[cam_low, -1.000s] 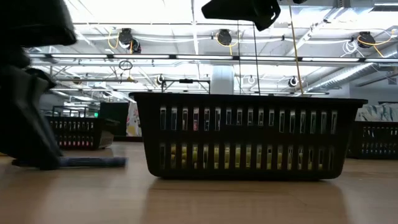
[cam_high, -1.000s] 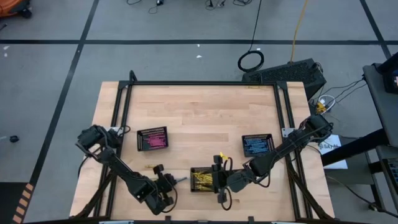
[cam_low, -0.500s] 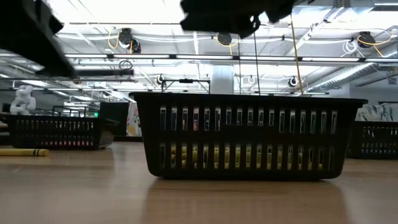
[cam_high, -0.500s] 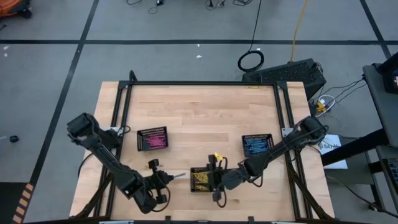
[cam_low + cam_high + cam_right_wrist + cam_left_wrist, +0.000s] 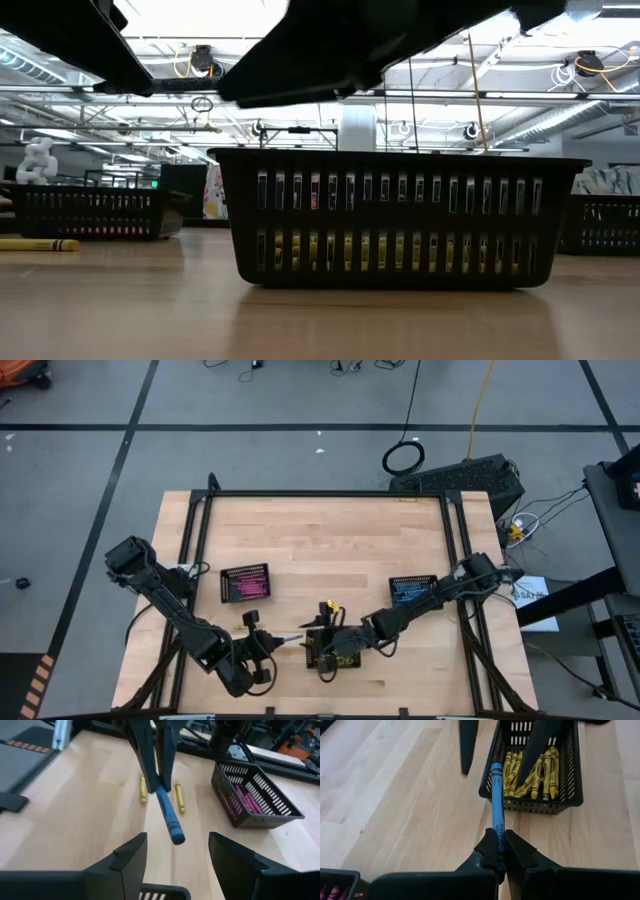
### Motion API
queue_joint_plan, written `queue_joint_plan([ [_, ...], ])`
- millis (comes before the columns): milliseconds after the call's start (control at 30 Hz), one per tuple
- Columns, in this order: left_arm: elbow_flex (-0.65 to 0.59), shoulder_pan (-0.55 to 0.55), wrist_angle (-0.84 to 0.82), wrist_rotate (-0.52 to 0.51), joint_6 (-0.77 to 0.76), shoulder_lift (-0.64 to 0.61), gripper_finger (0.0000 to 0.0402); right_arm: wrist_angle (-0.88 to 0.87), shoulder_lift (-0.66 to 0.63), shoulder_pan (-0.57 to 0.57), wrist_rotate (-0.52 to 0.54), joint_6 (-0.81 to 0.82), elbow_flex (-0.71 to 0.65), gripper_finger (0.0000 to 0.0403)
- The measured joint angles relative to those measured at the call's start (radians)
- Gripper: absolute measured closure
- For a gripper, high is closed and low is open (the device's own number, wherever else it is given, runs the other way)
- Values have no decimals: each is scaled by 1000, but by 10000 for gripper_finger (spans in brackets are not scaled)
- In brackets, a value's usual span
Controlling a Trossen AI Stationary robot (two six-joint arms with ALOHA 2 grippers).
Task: Sort crayons
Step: Put the blue crayon into the right black bin
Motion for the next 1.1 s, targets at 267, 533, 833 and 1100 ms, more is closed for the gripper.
queue_joint_plan([
  [267,0,0,14,0,18,0,394,2,44,-9,-6,-3,52,230],
  [533,0,0,13,0,18,0,394,10,44,-11,-54,-3,52,316],
  [833,0,-1,11,2,20,-1,393,20,44,-9,-56,-19,51,392],
  [1100,2,0,15,8,-29,-1,377,-16,32,1,-54,-23,51,397],
])
